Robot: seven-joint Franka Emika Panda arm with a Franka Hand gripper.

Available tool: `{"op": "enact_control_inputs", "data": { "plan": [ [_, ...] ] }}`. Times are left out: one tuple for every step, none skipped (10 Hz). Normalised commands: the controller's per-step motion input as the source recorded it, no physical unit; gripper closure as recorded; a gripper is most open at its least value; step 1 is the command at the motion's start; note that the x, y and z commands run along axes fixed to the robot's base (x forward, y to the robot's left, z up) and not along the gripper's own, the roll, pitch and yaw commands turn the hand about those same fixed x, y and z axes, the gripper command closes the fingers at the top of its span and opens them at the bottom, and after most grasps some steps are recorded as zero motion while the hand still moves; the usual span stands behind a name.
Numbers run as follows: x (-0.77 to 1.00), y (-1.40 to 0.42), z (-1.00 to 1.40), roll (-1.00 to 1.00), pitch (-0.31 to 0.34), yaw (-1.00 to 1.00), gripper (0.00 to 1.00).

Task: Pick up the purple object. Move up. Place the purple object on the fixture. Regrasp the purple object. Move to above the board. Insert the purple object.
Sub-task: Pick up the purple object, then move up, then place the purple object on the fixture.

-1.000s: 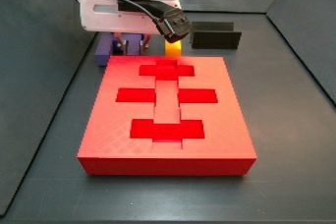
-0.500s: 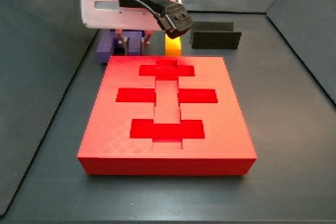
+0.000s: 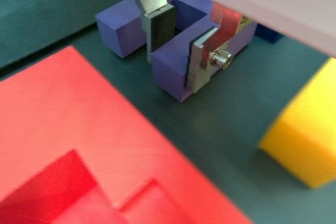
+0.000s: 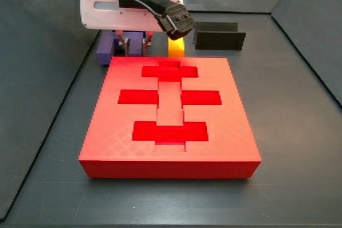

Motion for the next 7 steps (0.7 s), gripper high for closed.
{"op": "enact_control_inputs", "data": {
  "plan": [
    [0.00,0.00,0.00,0.00,0.000,0.00,1.00],
    [0.00,0.00,0.83,0.00,0.000,0.00,1.00],
    [0.02,0.02,0.84,0.00,-0.006,0.02,1.00],
    [-0.03,0.01,0.59,-0.03,0.054,0.03,1.00],
    [0.00,-0.01,0.30,-0.07,0.045,0.02,1.00],
    [0.03,0.00,0.00,0.00,0.009,0.00,1.00],
    [0.05,0.00,0.00,0.00,0.000,0.00,1.00]
  ]
}}
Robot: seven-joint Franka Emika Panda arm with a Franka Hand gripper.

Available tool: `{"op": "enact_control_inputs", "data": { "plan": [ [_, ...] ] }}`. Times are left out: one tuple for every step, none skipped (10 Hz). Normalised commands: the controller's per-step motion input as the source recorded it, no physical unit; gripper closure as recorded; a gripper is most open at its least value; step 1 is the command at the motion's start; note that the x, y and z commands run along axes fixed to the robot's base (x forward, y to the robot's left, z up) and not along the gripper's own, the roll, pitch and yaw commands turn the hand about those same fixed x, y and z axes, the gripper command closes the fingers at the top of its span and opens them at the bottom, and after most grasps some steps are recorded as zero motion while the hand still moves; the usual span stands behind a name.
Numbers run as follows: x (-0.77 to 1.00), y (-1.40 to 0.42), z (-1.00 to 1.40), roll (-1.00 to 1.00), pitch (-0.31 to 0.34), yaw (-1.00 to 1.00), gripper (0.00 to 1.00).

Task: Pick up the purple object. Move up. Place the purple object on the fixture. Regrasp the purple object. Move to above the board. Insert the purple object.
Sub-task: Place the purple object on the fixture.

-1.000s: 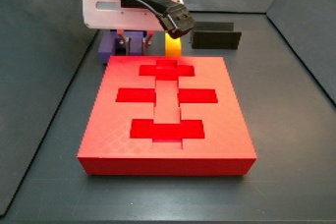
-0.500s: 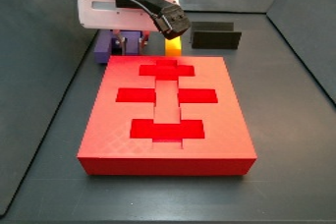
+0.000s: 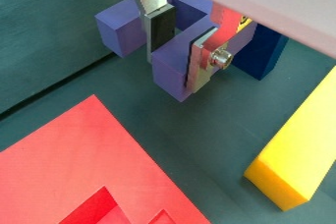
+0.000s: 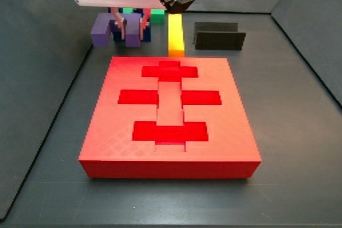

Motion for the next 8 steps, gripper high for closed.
{"op": "enact_control_inputs", "data": {
  "plan": [
    [0.02,0.00,0.00,0.00,0.000,0.00,1.00],
    [0.03,0.00,0.00,0.00,0.000,0.00,1.00],
    [0.00,0.00,0.00,0.01,0.000,0.00,1.00],
    [-0.15,-0.17,0.01,0.13,0.000,0.00,1.00],
    [0.04,-0.20,0.72,0.27,0.000,-0.01,1.00],
    [0.40,-0.23,1.00,0.00,-0.157,0.00,1.00],
    [0.45,-0.17,1.00,-0.13,-0.394,0.00,1.00],
    [0.56,-0.10,0.95,-0.18,-0.380,-0.05,1.00]
  ]
}}
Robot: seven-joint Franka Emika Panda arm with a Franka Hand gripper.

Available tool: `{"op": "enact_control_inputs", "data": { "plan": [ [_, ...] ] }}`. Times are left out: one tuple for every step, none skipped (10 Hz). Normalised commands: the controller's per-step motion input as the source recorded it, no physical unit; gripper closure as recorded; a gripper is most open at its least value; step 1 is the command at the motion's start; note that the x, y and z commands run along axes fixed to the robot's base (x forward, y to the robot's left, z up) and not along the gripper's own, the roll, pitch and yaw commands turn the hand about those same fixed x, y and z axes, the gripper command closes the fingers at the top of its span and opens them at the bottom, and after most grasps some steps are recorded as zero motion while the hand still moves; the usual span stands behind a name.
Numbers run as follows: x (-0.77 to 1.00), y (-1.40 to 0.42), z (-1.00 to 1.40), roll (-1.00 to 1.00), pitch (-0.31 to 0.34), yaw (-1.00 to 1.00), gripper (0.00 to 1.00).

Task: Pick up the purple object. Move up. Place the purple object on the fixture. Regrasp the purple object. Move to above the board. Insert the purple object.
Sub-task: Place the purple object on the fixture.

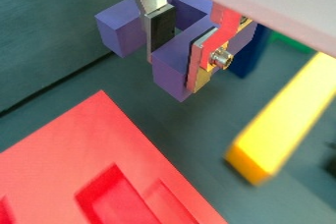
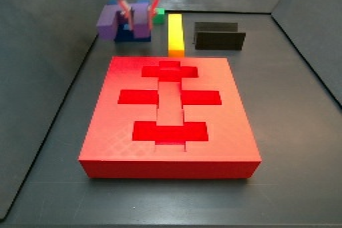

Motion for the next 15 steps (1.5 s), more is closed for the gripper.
{"op": "enact_control_inputs", "data": {
  "plan": [
    [0.69,-0.05,0.85,-0.19,-0.363,-0.11,1.00],
    [0.84,-0.03,0.67,-0.05,-0.349,-0.11,1.00],
    [0.97,0.00,0.53,0.00,-0.283,-0.15,1.00],
    [1.00,0.05,0.46,-0.01,-0.069,-0.12,1.00],
    [1.00,0.20,0.40,-0.02,0.037,-0.11,1.00],
    [1.00,0.16,0.21,0.00,0.140,-0.15,1.00],
    [0.77,0.09,0.12,0.00,0.123,-0.19,1.00],
    [0.02,-0.03,0.00,0.06,0.000,0.00,1.00],
    [-0.01,0.00,0.00,0.00,-0.023,0.00,1.00],
    [0.28,0.03,0.00,0.00,0.289,0.00,1.00],
    [0.72,0.27,0.21,-0.23,0.637,-0.09,1.00],
    [0.84,0.24,0.29,-0.24,0.423,-0.15,1.00],
    [0.86,0.24,0.27,-0.22,0.406,-0.16,1.00],
    [0.88,0.17,0.25,-0.30,0.391,-0.18,1.00],
    [0.96,0.15,0.19,-0.35,0.183,-0.22,1.00]
  ]
}}
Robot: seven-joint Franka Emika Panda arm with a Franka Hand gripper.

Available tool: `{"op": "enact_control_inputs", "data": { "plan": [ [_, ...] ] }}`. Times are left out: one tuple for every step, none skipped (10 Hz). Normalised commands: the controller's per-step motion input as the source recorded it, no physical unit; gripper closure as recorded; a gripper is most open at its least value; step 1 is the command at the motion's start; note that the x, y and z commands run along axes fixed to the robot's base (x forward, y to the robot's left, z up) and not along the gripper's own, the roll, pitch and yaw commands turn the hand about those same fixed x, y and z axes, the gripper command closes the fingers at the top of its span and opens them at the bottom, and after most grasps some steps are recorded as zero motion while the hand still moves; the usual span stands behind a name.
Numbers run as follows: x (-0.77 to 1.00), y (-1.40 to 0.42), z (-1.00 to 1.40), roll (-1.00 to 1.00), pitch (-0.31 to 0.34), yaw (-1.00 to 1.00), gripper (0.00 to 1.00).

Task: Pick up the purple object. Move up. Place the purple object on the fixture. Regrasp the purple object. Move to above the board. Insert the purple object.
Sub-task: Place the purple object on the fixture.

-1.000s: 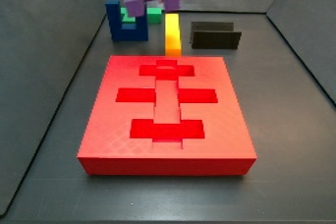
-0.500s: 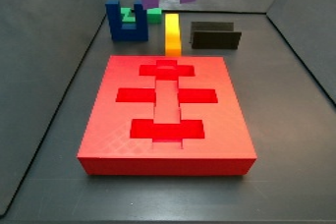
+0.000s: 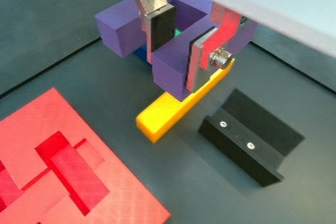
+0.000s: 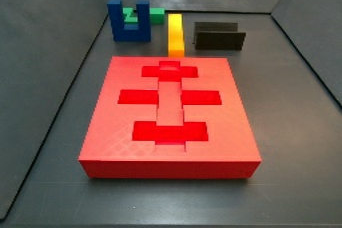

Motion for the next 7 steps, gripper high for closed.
{"op": "enact_control_inputs", "data": {
  "plan": [
    [1.00,0.26,0.18,-0.33,0.006,-0.21,1.00],
    [0.93,0.37,0.04,-0.44,-0.057,-0.18,1.00],
    [0.91,0.41,0.00,-0.50,-0.046,-0.15,1.00],
    [0.81,0.41,-0.01,-0.62,0.000,-0.09,1.00],
    [0.71,0.32,-0.13,-0.61,0.280,-0.13,1.00],
    [0.66,0.25,-0.18,-0.44,0.534,-0.19,1.00],
    [0.64,0.24,-0.16,-0.47,0.554,-0.19,1.00]
  ]
}}
